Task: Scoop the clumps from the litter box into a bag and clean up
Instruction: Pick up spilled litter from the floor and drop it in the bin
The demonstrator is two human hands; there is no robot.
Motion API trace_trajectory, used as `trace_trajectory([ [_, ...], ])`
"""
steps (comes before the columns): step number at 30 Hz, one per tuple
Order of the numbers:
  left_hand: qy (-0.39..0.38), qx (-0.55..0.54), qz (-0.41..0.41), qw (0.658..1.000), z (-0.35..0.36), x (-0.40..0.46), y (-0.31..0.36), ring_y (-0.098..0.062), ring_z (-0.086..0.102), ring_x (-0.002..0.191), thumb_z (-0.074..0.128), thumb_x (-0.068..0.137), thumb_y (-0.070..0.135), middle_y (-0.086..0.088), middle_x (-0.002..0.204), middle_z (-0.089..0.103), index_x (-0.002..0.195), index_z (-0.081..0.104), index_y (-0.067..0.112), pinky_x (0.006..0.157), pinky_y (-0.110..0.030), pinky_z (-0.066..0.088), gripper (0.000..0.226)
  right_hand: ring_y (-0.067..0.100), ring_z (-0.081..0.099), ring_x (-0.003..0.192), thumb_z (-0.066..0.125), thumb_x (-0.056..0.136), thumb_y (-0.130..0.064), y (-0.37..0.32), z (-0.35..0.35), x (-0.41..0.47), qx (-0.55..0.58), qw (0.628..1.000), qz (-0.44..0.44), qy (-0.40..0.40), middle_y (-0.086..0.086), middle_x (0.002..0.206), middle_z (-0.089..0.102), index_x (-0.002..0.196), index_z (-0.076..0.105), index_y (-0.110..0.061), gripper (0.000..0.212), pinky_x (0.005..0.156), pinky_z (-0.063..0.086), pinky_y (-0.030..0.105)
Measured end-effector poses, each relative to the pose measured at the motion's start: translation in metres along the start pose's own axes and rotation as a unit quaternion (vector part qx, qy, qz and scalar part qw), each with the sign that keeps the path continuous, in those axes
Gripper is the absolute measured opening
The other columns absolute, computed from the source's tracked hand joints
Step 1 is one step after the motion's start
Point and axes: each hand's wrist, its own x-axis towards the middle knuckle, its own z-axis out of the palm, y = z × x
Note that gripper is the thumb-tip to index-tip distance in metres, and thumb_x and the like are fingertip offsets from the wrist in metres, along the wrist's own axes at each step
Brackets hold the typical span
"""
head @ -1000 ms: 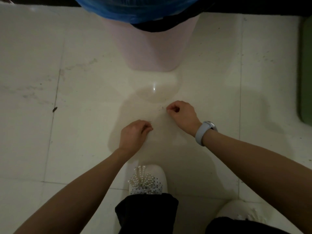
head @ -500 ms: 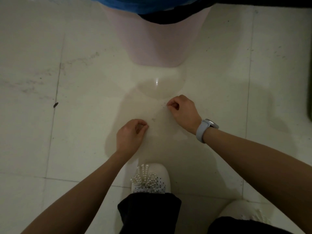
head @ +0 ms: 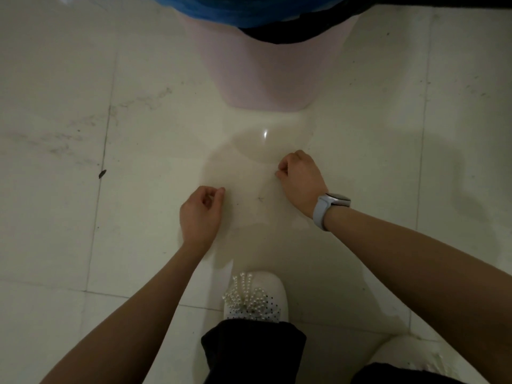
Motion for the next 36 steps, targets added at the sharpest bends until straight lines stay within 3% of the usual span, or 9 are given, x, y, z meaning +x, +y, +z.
trace_trajectory([
  [8,-0.064,0.054,0.045,0.995,0.006,-0.008,-0.001,-0.011,0.047,0.064,0.068,0.082,0.027,0.010,0.067,0.050,0.087,0.066,0.016,0.064,-0.026,0.038,0.012,0.032,0.044,0.106,0.036,0.096,-0.006,-0.004,0.000,-0.002,-0.081,0.996,-0.042,-0.008,0.020,0.117,0.048,0.109,0.051,0.002,0.022,0.085,0.034,0.032],
  [11,-0.077,0.077,0.048,0.993,0.010,-0.009,-0.002,-0.011,0.050,0.069,0.069,0.081,0.029,0.008,0.074,0.053,0.095,0.067,0.018,0.066,-0.024,0.036,0.018,0.027,0.050,0.090,0.042,0.094,-0.007,-0.003,-0.006,-0.002,0.088,0.996,0.009,0.031,0.017,0.101,0.055,0.098,0.054,0.004,0.017,0.074,0.036,0.027],
  [14,-0.074,0.074,0.047,0.993,0.009,-0.008,-0.003,-0.012,0.056,0.074,0.068,0.083,0.026,0.002,0.081,0.064,0.093,0.070,0.015,0.067,-0.021,0.037,0.016,0.011,0.048,0.064,0.050,0.090,-0.009,0.001,-0.018,-0.002,0.240,0.967,0.071,0.042,-0.001,0.073,0.054,0.089,0.058,-0.004,0.009,0.053,0.038,0.012],
  [19,-0.081,0.106,0.041,0.990,0.008,-0.004,0.000,-0.017,0.062,0.082,0.065,0.085,0.031,0.001,0.088,0.070,0.090,0.071,0.019,0.067,-0.022,0.037,0.015,0.010,0.046,0.056,0.056,0.085,0.000,0.014,-0.033,-0.004,0.396,0.905,0.137,0.070,0.000,0.064,0.053,0.069,0.056,-0.018,0.024,0.055,0.042,0.018],
  [22,-0.088,0.124,0.055,0.987,0.008,-0.003,0.001,-0.018,0.062,0.083,0.061,0.087,0.031,0.001,0.090,0.070,0.092,0.070,0.018,0.067,-0.024,0.037,0.016,0.010,0.051,0.067,0.054,0.087,-0.002,0.015,-0.028,-0.010,0.321,0.940,0.116,0.029,-0.002,0.075,0.058,0.080,0.063,-0.013,0.017,0.063,0.040,0.018],
  [25,-0.057,0.050,0.013,0.997,0.003,-0.003,0.001,-0.016,0.057,0.072,0.061,0.088,0.025,0.002,0.077,0.065,0.090,0.068,0.014,0.064,-0.024,0.036,0.013,0.018,0.058,0.088,0.052,0.090,-0.007,0.012,-0.019,-0.017,0.185,0.982,0.044,0.001,0.006,0.097,0.065,0.097,0.067,-0.006,0.016,0.071,0.038,0.011],
  [29,-0.010,0.008,-0.023,1.000,-0.007,-0.004,-0.006,-0.006,0.044,0.054,0.062,0.087,0.020,0.012,0.055,0.048,0.088,0.067,0.011,0.057,-0.023,0.029,0.011,0.027,0.058,0.097,0.050,0.091,-0.007,0.005,-0.007,-0.021,0.101,0.995,-0.009,-0.008,0.016,0.106,0.064,0.100,0.065,0.000,0.019,0.086,0.042,0.025],
  [32,-0.038,0.030,-0.011,0.999,-0.009,-0.010,-0.010,-0.016,0.053,0.066,0.061,0.088,0.021,-0.001,0.070,0.062,0.092,0.069,0.011,0.064,-0.026,0.038,0.013,0.032,0.056,0.097,0.048,0.092,-0.008,0.004,0.001,-0.022,0.086,0.996,0.001,0.007,0.019,0.106,0.061,0.100,0.064,0.001,0.020,0.088,0.042,0.037],
  [36,-0.065,0.041,0.024,0.997,-0.002,-0.015,-0.008,-0.018,0.058,0.071,0.065,0.085,0.024,-0.006,0.079,0.067,0.095,0.069,0.013,0.070,-0.027,0.043,0.015,0.032,0.054,0.099,0.048,0.092,-0.010,0.005,0.004,-0.021,0.084,0.996,0.018,0.024,0.020,0.105,0.060,0.097,0.062,0.003,0.019,0.087,0.040,0.035],
])
